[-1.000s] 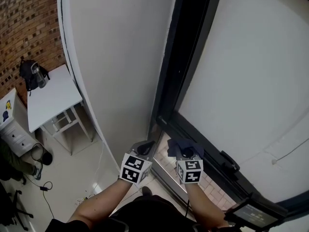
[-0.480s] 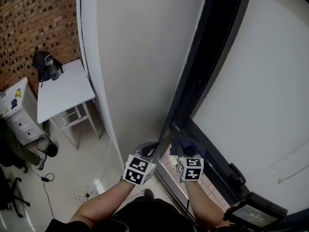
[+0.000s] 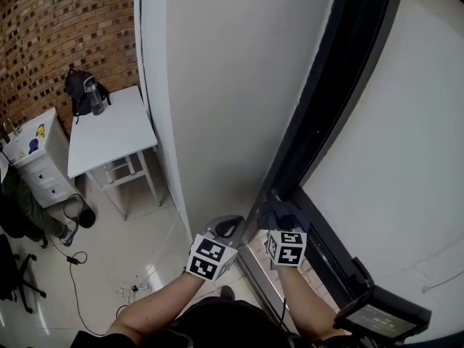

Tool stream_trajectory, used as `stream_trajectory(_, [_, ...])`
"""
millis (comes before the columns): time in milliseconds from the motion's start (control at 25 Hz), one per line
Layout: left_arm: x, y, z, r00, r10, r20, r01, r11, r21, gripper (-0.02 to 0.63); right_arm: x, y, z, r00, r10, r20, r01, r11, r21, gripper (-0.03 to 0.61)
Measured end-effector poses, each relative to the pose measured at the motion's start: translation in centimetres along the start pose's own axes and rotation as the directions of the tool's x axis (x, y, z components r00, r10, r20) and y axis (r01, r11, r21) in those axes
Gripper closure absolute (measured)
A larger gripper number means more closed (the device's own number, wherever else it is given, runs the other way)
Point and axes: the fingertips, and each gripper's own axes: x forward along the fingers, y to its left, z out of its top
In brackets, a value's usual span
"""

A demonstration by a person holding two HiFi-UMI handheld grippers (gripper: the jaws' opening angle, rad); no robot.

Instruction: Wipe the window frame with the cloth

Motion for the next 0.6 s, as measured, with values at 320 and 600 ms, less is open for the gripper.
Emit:
stream_trajectory(320, [-0.8, -0.2, -0.1, 1.000, 0.021, -0.007, -0.021, 1.000, -0.003, 0.620, 1.2, 0.6, 1.0, 0.999, 0.032, 0.005, -0.032, 0.999, 0.019, 0.508])
stream_trajectory(600, [-1.9, 0.8, -1.0, 0.998, 0.056, -0.006, -0.056, 0.998, -0.012, 0.620, 1.9, 1.2, 0.4, 0.999, 0.046, 0.012, -0.046, 0.999, 0.026, 0.508])
